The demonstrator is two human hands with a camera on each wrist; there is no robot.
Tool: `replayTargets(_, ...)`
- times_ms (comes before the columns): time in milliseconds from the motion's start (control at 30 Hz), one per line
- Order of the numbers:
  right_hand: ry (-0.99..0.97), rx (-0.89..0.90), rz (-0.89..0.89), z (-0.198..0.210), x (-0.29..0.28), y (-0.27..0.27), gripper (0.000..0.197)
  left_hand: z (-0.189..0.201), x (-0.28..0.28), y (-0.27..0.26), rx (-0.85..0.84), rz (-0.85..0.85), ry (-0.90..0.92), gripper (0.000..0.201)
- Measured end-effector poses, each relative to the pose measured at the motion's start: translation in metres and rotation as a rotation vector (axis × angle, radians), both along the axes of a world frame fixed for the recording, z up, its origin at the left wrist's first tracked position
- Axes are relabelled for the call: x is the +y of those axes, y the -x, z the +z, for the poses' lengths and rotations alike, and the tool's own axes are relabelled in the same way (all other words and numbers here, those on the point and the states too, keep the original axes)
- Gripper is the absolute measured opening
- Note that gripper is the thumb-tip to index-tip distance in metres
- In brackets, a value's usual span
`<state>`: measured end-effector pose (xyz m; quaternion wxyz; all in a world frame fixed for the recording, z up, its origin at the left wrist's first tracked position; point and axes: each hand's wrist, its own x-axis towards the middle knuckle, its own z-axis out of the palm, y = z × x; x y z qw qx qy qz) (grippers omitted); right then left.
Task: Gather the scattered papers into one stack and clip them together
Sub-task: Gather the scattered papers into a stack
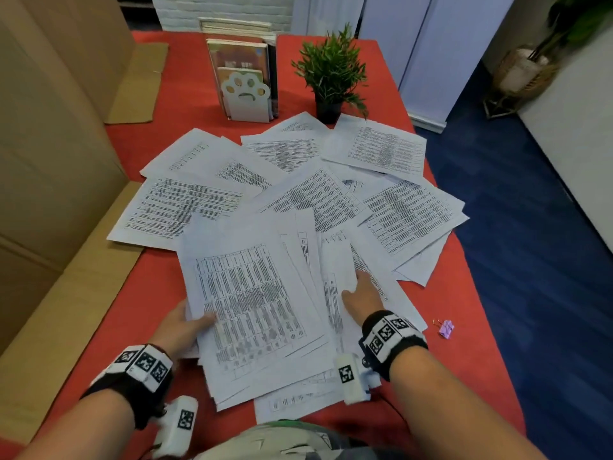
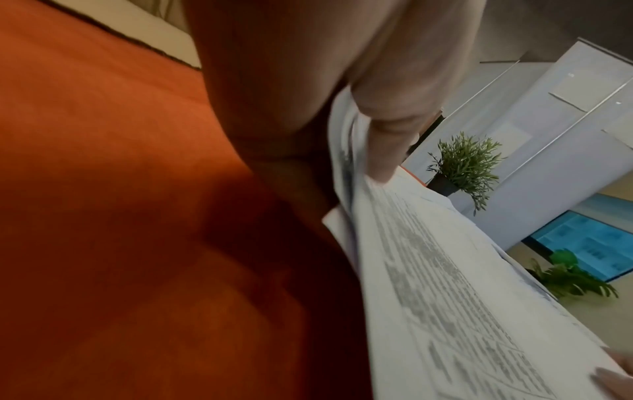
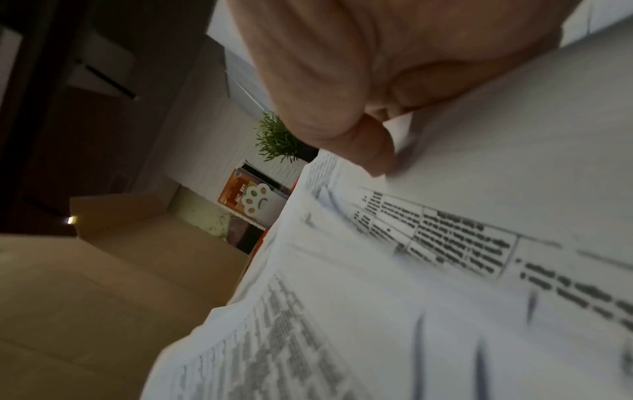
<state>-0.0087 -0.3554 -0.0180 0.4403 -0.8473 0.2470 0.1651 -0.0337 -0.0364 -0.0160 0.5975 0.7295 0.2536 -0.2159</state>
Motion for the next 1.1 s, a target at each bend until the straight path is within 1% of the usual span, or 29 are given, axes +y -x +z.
replayTargets(100, 0.053, 0.048, 0.08, 0.004, 0.002, -0.004, 0.035, -0.003, -0.004, 0.003, -0.049, 0.045, -0.077, 0.04)
replayTargets(200, 0.09, -0.019, 0.017, 0.01, -0.016, -0.014, 0.043, 0.0, 0.002, 0.0, -0.072, 0.104, -0.125, 0.036)
replayTargets(267, 0.158, -0.076, -0.04, 0.015, -0.034, -0.02, 0.041, -0.001, 0.01, -0.004, -0.057, 0.14, -0.11, 0.038)
replayTargets(333, 0.224, -0.116, -0.099, 0.02, -0.049, -0.023, 0.03, 0.0, 0.011, -0.005, -0.023, 0.128, -0.074, 0.038)
replayTargets(400, 0.31, -0.11, -0.126, 0.021, -0.058, -0.023, 0.026, 0.001, 0.005, -0.005, 0.007, 0.103, -0.034, 0.033)
replayTargets(467, 0.323, -0.074, -0.1, 0.019, -0.059, -0.021, 0.027, 0.001, -0.005, -0.004, 0.036, 0.064, 0.013, 0.032)
replayTargets(567, 0.219, -0.032, -0.053, 0.017, -0.048, -0.014, 0.03, 0.001, -0.021, -0.003, 0.044, -0.03, 0.05, 0.028)
replayTargets(633, 0.151, -0.035, -0.033, 0.02, -0.036, -0.007, 0.035, 0.002, -0.032, -0.003, 0.043, -0.069, 0.075, 0.022)
replayTargets(700, 0.052, -0.046, -0.017, 0.018, -0.023, 0.0, 0.042, 0.006, -0.043, -0.003, 0.018, -0.108, 0.083, 0.022)
replayTargets(733, -0.002, -0.051, -0.025, 0.017, -0.016, 0.003, 0.042, 0.006, -0.047, -0.004, -0.002, -0.137, 0.06, 0.025)
replayTargets(767, -0.056, -0.05, -0.049, 0.016, -0.01, 0.006, 0.042, 0.006, -0.05, -0.005, -0.022, -0.176, -0.003, 0.029)
replayTargets(833, -0.163, -0.056, -0.098, 0.019, 0.002, 0.011, 0.041, 0.005, -0.054, -0.007, -0.045, -0.264, -0.195, 0.044)
replayTargets(867, -0.243, -0.053, -0.117, 0.023, 0.007, 0.013, 0.046, 0.005, -0.056, -0.007, -0.037, -0.302, -0.255, 0.052)
replayTargets(933, -0.409, -0.027, -0.12, 0.028, 0.014, 0.017, 0.058, 0.003, -0.058, -0.007, -0.021, -0.358, -0.288, 0.07)
replayTargets(967, -0.438, -0.003, -0.1, 0.028, 0.016, 0.017, 0.063, -0.002, -0.058, -0.008, -0.026, -0.378, -0.296, 0.076)
replayTargets(1000, -0.435, 0.017, -0.075, 0.027, 0.017, 0.017, 0.067, 0.0, -0.059, -0.006, -0.029, -0.367, -0.294, 0.075)
replayTargets(1033, -0.404, 0.029, -0.048, 0.025, 0.016, 0.016, 0.065, 0.0, -0.059, -0.005, -0.049, -0.33, -0.259, 0.072)
replayTargets(1100, -0.312, 0.054, 0.051, 0.02, 0.014, 0.016, 0.054, 0.002, -0.059, -0.003, -0.073, -0.214, -0.11, 0.075)
